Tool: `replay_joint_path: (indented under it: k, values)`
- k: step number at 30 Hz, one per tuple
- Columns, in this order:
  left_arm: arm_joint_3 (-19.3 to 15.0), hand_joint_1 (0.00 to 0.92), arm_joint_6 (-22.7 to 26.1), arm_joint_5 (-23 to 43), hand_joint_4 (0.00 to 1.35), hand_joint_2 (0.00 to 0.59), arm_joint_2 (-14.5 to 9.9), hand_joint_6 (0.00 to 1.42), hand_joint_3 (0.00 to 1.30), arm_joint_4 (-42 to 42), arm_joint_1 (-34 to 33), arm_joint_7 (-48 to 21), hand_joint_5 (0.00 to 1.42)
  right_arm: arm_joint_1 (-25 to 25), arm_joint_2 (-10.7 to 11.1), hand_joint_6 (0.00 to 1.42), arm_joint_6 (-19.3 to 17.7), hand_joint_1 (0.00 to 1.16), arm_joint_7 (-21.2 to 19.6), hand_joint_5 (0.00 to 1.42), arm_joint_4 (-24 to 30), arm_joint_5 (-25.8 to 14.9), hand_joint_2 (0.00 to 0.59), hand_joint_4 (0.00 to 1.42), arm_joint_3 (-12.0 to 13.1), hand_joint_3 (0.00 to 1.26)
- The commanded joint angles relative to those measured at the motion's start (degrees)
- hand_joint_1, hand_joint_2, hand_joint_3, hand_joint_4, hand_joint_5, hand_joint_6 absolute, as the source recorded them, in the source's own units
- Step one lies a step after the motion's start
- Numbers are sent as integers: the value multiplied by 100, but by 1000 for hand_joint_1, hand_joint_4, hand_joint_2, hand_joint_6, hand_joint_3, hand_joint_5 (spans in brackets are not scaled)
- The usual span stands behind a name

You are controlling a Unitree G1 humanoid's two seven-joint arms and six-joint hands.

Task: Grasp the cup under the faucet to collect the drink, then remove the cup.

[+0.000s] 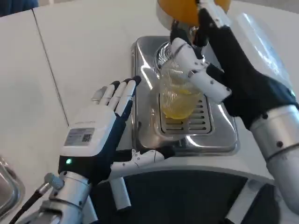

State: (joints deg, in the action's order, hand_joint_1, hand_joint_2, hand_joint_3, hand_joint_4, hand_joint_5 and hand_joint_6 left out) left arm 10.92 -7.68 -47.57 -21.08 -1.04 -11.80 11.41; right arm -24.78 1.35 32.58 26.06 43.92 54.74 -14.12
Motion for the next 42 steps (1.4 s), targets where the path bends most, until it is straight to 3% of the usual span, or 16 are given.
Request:
replay_joint_path:
  k: [1,4,6,12,17,21,22,25,29,35,42]
  values:
    - [53,71,10,24,0,52,-3,28,0,47,5,44,5,772,-353,0,-261,87,-872,0,292,59,532,0,-44,0]
    - [49,71,14,43,0,52,-6,28,0,66,2,45,5,1156,-612,0,-553,114,-1545,0,390,109,520,0,-82,0]
    - [46,71,27,60,0,52,2,28,0,96,-10,44,5,1279,-662,0,-655,116,-1764,0,406,81,522,0,-85,0]
    - [58,71,30,106,0,50,35,28,0,253,-157,71,5,1665,-576,0,-878,120,-2081,0,474,-113,524,0,-79,0]
    - [118,71,23,152,0,48,66,28,0,447,-343,99,5,2316,-440,0,-1039,127,-2043,0,740,-228,523,0,-11,0]
    - [195,71,13,204,0,48,119,28,0,658,-535,143,5,2962,-120,0,-1316,187,-1857,0,1046,-405,536,0,148,0]
    - [209,71,-38,232,0,48,129,28,0,750,-593,194,5,3184,154,0,-1640,225,-1861,0,1126,-376,545,0,196,0]
    - [239,70,-161,319,0,46,151,28,0,1012,-755,270,5,3695,712,0,-2338,266,-1858,0,1279,-367,532,0,356,0]
    - [264,70,-218,330,0,40,184,28,0,1257,-920,368,8,4382,1153,0,-2940,275,-1812,0,1434,-607,530,0,806,0]
    - [279,95,-203,391,0,33,275,38,0,1412,-1086,493,26,5163,1310,0,-3492,282,-1868,0,1506,-971,524,0,1316,0]
    - [219,164,-389,758,0,38,409,98,0,1769,-1287,678,87,6159,1042,0,-4080,288,-2083,0,1547,-979,520,0,1398,0]
